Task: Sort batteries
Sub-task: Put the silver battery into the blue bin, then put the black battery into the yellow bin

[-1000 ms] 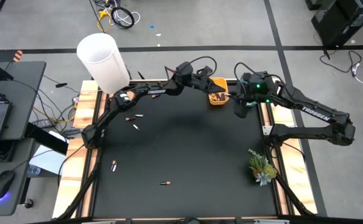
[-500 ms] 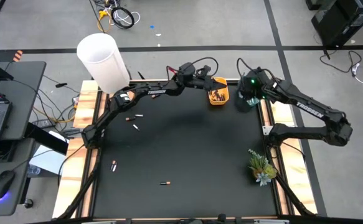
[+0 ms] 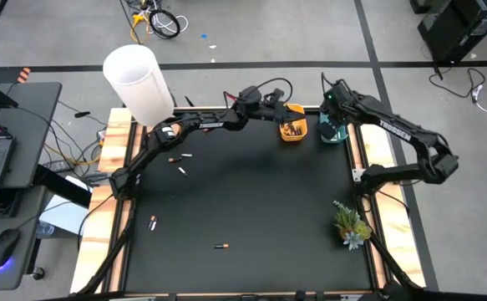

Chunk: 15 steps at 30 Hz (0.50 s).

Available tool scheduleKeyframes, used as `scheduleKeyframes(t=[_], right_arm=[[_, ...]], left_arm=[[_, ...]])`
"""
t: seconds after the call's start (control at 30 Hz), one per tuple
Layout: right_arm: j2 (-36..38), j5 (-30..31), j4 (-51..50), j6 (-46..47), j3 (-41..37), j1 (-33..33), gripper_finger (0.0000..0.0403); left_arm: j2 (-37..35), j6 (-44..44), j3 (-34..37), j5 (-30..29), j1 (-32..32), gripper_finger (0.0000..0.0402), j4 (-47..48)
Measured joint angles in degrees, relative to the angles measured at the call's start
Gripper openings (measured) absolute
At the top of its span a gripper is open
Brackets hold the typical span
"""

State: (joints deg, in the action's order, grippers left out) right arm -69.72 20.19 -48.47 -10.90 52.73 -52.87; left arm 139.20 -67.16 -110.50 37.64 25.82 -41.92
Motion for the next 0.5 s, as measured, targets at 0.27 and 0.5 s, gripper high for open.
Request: scheduleKeyframes(t=[0.27, 0.5], right_arm=[[-2.4, 0.6, -0.3, 0.5, 0.0, -0.1, 0.0113], [-1.3, -0.3, -0.8, 0.7, 0.1, -0.1, 0.0126]], left_arm=[[0.0, -1.8, 0.0, 1.0, 0.0, 0.0142, -2.3], [-0.9, 3.3, 0.1, -1.3, 0.0, 0.0139, 0.5]])
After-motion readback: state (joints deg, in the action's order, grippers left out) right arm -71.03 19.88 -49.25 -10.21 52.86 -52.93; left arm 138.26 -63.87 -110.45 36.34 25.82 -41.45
